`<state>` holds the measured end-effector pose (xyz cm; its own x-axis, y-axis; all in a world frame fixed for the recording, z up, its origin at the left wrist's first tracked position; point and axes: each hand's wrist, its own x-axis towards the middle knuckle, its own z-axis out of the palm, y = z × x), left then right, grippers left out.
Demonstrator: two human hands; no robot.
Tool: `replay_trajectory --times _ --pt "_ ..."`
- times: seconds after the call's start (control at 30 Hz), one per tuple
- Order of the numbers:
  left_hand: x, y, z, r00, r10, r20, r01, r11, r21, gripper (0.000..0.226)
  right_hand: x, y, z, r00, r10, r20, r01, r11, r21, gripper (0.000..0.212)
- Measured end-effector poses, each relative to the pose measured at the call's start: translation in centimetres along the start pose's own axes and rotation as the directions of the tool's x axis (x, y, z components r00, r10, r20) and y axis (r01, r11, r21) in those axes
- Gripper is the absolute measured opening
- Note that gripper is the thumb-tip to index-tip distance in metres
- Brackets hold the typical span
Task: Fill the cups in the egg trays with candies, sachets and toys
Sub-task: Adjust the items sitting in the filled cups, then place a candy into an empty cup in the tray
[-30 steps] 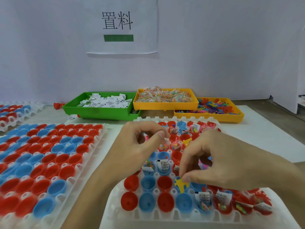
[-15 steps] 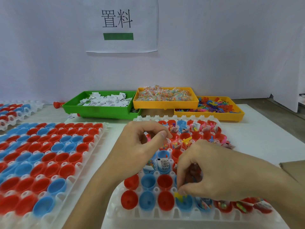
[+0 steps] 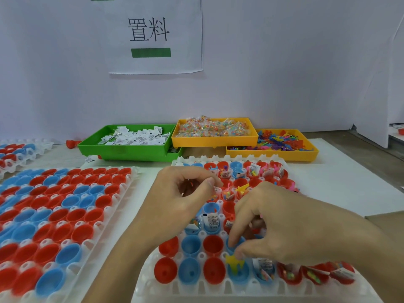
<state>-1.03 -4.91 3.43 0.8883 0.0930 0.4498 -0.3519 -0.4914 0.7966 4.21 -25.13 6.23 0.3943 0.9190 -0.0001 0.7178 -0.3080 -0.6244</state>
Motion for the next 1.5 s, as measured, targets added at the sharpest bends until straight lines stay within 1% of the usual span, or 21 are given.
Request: replay_trajectory --times 0.1,0.17,0.3,0.4,0.47,0.57,0.6,0.67,0.73,0.77,0.83,0.9,0.97,1.1,1.17,1.27,1.33,1.37,1.43,1.5 --pt "0.2 0.2 0.1 0.998 -0.006 -0.058 0.01 0.997 0.07 0.021 0.5 0.6 -0.3 0.998 -0.015 -0.06 0.016 1.0 0.007 0.006" --pt "1.3 0.1 -0.2 0.993 -0.024 -0.112 0.047 0.978 0.204 0.021 0.5 1.3 -0.6 0.993 -0.041 -0.113 0.04 0.999 -0.011 0.007" --pt "6.7 -0.5 -1.3 0.984 -0.082 -0.156 0.144 0.885 0.442 0.012 0.6 2.4 -1.6 0.953 -0.032 -0.302 0.07 0.991 0.116 0.01" --pt "11.9 -2.5 -1.4 0.98 -0.112 -0.162 0.182 0.828 0.53 0.011 0.8 3.2 -1.6 0.909 0.003 -0.417 0.071 0.984 0.162 0.012" --pt "14.8 -4.2 -0.6 0.978 -0.137 -0.159 0.205 0.78 0.591 0.017 0.9 3.7 -1.5 0.882 0.026 -0.47 0.074 0.979 0.192 0.012" --pt "17.9 -6.4 0.6 0.97 -0.216 -0.111 0.234 0.714 0.66 0.03 1.1 4.3 -1.5 0.86 0.04 -0.509 0.077 0.975 0.208 0.012" --pt "18.8 -6.9 1.0 0.967 -0.239 -0.085 0.232 0.703 0.672 0.03 1.1 4.4 -1.5 0.857 0.047 -0.513 0.078 0.973 0.219 0.012" --pt "20.2 -7.3 1.5 0.961 -0.265 -0.074 0.242 0.685 0.687 0.013 1.1 4.5 -1.4 0.851 0.061 -0.522 0.082 0.966 0.247 0.012" --pt "21.2 -7.8 1.8 0.956 -0.285 -0.07 0.249 0.665 0.704 0.031 1.2 4.7 -1.4 0.84 0.075 -0.538 0.077 0.964 0.256 0.013" --pt "21.5 -7.9 1.8 0.95 -0.304 -0.068 0.26 0.653 0.711 0.032 1.2 4.8 -1.4 0.834 0.084 -0.546 0.073 0.963 0.259 0.013" --pt "21.9 -8.5 1.9 0.945 -0.316 -0.081 0.272 0.627 0.73 0.021 1.3 5.1 -1.3 0.822 0.106 -0.56 0.059 0.961 0.269 0.014" --pt "22.2 -9.0 1.9 0.947 -0.297 -0.125 0.293 0.633 0.716 0.018 1.3 5.3 -1.3 0.813 0.124 -0.569 0.045 0.961 0.273 0.014" --pt "22.3 -9.1 1.9 0.951 -0.252 -0.181 0.306 0.669 0.677 0.018 1.4 5.5 -1.3 0.809 0.132 -0.573 0.038 0.961 0.275 0.014" --pt "22.3 -8.5 2.0 0.96 -0.088 -0.267 0.24 0.751 0.616 0.021 1.5 5.6 -1.2 0.799 0.128 -0.588 0.05 0.96 0.276 0.014" --pt "22.1 -7.9 2.1 0.95 -0.046 -0.31 0.22 0.802 0.555 0.022 1.6 5.6 -1.3 0.785 0.131 -0.605 0.053 0.959 0.277 0.014" --pt "21.3 -6.2 2.5 0.921 -0.029 -0.388 0.209 0.878 0.43 0.021 1.7 5.6 -1.3 0.759 0.153 -0.633 0.032 0.962 0.27 0.016" --pt "19.8 -4.8 2.9 0.921 -0.062 -0.386 0.193 0.93 0.312 0.019 1.7 5.7 -1.2 0.742 0.17 -0.649 0.016 0.962 0.271 0.017" --pt "18.6 -4.0 3.2 0.927 -0.097 -0.363 0.191 0.954 0.233 0.017 1.8 5.8 -1.2 0.733 0.181 -0.655 0.009 0.961 0.276 0.016" --pt "15.7 -2.4 3.4 0.948 -0.151 -0.282 0.176 0.982 0.065 0.013 1.9 5.9 -1.1 0.718 0.199 -0.667 -0.006 0.96 0.28 0.016" --pt "12.4 -1.2 3.4 0.969 -0.154 -0.195 0.142 0.987 -0.075 0.008 2.0 5.9 -1.0 0.707 0.21 -0.676 -0.014 0.959 0.283 0.015"
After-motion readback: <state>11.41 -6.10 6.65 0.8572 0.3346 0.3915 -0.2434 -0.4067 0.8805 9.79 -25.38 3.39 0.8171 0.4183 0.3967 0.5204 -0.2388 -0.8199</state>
